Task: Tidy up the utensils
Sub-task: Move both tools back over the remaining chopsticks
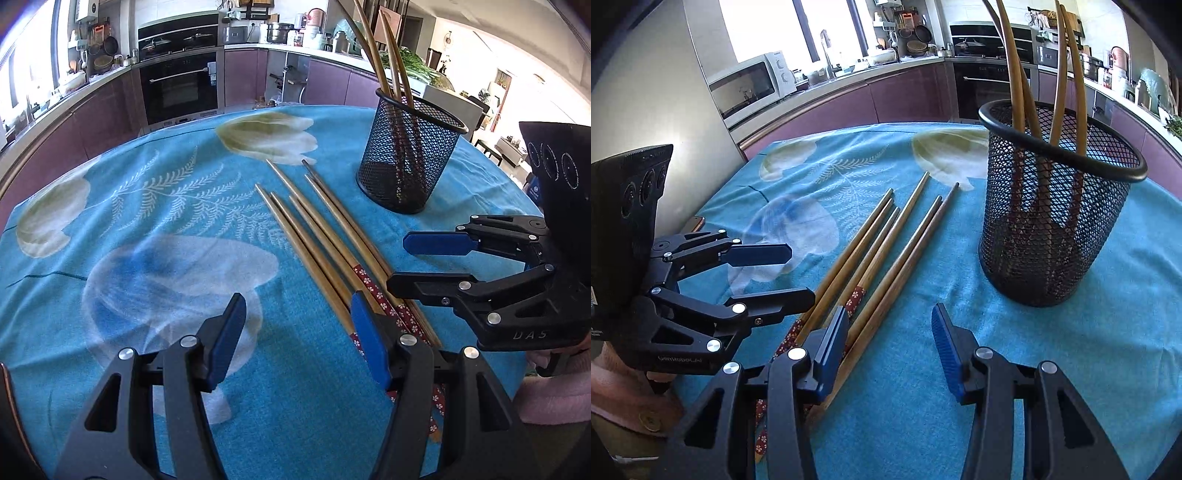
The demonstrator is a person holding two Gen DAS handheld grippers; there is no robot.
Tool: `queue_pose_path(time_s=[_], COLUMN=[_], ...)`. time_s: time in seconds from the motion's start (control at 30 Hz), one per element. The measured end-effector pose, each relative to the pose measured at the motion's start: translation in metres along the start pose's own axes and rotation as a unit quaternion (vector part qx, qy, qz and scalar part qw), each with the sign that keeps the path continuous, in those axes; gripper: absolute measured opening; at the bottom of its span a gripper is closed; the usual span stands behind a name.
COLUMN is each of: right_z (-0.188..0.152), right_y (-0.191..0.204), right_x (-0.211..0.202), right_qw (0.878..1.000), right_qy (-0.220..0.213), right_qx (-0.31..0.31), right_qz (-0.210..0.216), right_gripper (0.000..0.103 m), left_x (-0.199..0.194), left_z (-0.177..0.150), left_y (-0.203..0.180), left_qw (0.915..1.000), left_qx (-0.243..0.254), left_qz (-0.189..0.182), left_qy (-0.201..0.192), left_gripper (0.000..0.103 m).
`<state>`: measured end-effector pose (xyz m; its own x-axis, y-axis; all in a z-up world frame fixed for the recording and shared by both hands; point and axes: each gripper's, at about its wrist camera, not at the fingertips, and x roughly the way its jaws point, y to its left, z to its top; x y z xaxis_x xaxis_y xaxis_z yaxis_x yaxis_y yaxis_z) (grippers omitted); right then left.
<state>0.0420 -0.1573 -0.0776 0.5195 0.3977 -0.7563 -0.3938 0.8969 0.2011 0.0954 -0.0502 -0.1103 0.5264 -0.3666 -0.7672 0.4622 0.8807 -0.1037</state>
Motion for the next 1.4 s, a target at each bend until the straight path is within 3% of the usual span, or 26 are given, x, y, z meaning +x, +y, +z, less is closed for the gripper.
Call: queue_pose_path(time_s=[0.47, 0.6, 1.13, 1.4], right_z=[0.000, 0.000, 0.012, 0.022], right_y=[-0.002, -0.006, -0.007, -0.011], right_x=[0.000, -0.002, 0.008, 0.017], right_qw=[1.000, 1.000, 0.999, 0.999], right_qy=[0.002, 0.005, 0.006, 0.001], right_qx=[-0.001, 0.003, -0.001, 0.013], right_qz=[-0.006, -0.010, -0.042, -0.047], right_gripper=[0.044, 0.039, 0.035, 0.018], left_x=[0.004, 0.005, 0.013, 0.021], left_z=[-0.002, -0.002, 0.006, 0.015], left_y=[0.000, 0.001, 0.005, 0.006], left_qw=[1.0000, 1.0000, 0.9999, 0.9998], left_qx=[0.002, 0.000, 0.003, -0.002], left_qz=[0.002, 0.002, 0.002, 0.009], left_qy=[0.004, 0.005, 0.010, 0.015], left_gripper=[0.057, 0.057, 0.048, 0.034])
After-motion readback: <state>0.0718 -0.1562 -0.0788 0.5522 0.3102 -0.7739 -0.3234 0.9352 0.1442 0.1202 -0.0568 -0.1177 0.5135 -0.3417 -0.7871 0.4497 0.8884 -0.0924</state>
